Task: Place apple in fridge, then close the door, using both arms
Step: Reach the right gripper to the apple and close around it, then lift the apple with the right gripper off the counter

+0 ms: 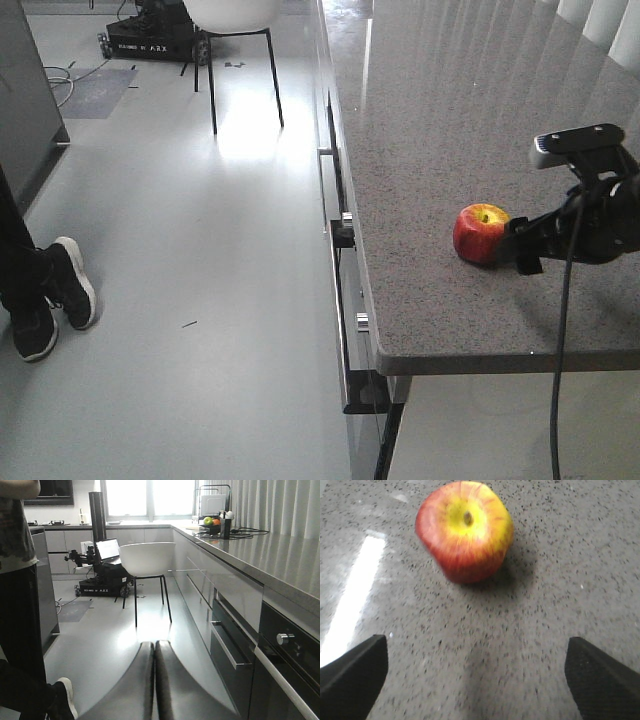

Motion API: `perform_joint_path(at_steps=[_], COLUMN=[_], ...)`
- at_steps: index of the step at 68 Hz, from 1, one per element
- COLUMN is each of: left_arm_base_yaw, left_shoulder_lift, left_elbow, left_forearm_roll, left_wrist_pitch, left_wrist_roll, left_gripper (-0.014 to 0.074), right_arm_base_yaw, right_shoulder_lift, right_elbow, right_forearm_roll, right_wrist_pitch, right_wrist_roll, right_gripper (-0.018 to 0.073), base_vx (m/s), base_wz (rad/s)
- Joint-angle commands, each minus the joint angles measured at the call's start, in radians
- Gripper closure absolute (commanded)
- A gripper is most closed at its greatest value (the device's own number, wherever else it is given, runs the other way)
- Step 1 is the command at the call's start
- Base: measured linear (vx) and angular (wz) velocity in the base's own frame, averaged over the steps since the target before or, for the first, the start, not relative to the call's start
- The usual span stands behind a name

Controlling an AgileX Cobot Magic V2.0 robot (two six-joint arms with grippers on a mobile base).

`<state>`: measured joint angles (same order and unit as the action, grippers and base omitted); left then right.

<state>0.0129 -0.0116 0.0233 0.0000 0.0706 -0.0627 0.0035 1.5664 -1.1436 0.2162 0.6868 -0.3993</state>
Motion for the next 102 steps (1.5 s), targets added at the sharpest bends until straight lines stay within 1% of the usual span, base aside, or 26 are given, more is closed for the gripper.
perform_joint_path(at_steps=[1, 14, 25, 34, 51, 56, 63, 68, 73, 80, 92, 102], left_arm_base_yaw=[-0.003, -0.003, -0.003, -0.003, -0.003, -0.003, -0.003, -0.003, -0.003, -0.003, -0.003, -0.003], left_shoulder_lift=[-0.015, -0.015, -0.015, -0.015, -0.015, -0.015, -0.015, -0.015, -0.015, -0.015, -0.015, -0.015], left_elbow=[0.013, 0.013, 0.013, 0.013, 0.013, 0.013, 0.013, 0.013, 0.013, 0.013, 0.013, 0.013], left_forearm_roll=[0.0, 0.0, 0.0, 0.0, 0.0, 0.0, 0.0, 0.0, 0.0, 0.0, 0.0, 0.0], left_wrist_pitch=[-0.071, -0.071, -0.071, -0.071, -0.071, -0.071, -0.071, -0.071, -0.071, -0.071, -0.071, -0.071], left_wrist_roll=[-0.001, -0.001, -0.001, -0.001, -0.001, -0.001, -0.001, -0.001, -0.001, -0.001, -0.001, -0.001], left_gripper=[0.0603, 0.0603, 0.0603, 0.0603, 0.0603, 0.0603, 0.0603, 0.0603, 0.0603, 0.0603, 0.0603, 0.0603], right_arm_base_yaw=[-0.001, -0.001, -0.001, -0.001, -0.001, -0.001, -0.001, -0.001, -0.001, -0.001, -0.001, -0.002], right_shoulder_lift=[0.028, 0.148, 0.238, 0.304, 0.376, 0.38, 0.38, 0.38, 0.38, 0.38, 0.38, 0.37], right_elbow=[-0.082, -0.174, -0.248, -0.308, -0.371, -0.379, -0.379, -0.379, -0.379, -0.379, -0.379, -0.379], right_forearm_roll=[0.015, 0.024, 0.082, 0.111, 0.122, 0.148, 0.23, 0.289, 0.325, 0.33, 0.324, 0.324], right_wrist_pitch=[-0.043, -0.034, -0.024, -0.014, -0.009, -0.009, -0.002, 0.0, 0.0, 0.0, 0.004, 0.011], right_wrist_roll=[-0.034, -0.102, -0.203, -0.268, -0.357, -0.396, -0.483, -0.527, -0.551, -0.553, -0.552, -0.55], right_gripper=[-0.0133, -0.013, -0.0127, -0.0125, -0.011, -0.0098, -0.0075, -0.0055, -0.003, 0.0025, 0.0161, 0.0239], base_vx=[0.0, 0.0, 0.0, 0.0, 0.0, 0.0, 0.0, 0.0, 0.0, 0.0, 0.0, 0.0], base_wz=[0.0, 0.0, 0.0, 0.0, 0.0, 0.0, 0.0, 0.0, 0.0, 0.0, 0.0, 0.0])
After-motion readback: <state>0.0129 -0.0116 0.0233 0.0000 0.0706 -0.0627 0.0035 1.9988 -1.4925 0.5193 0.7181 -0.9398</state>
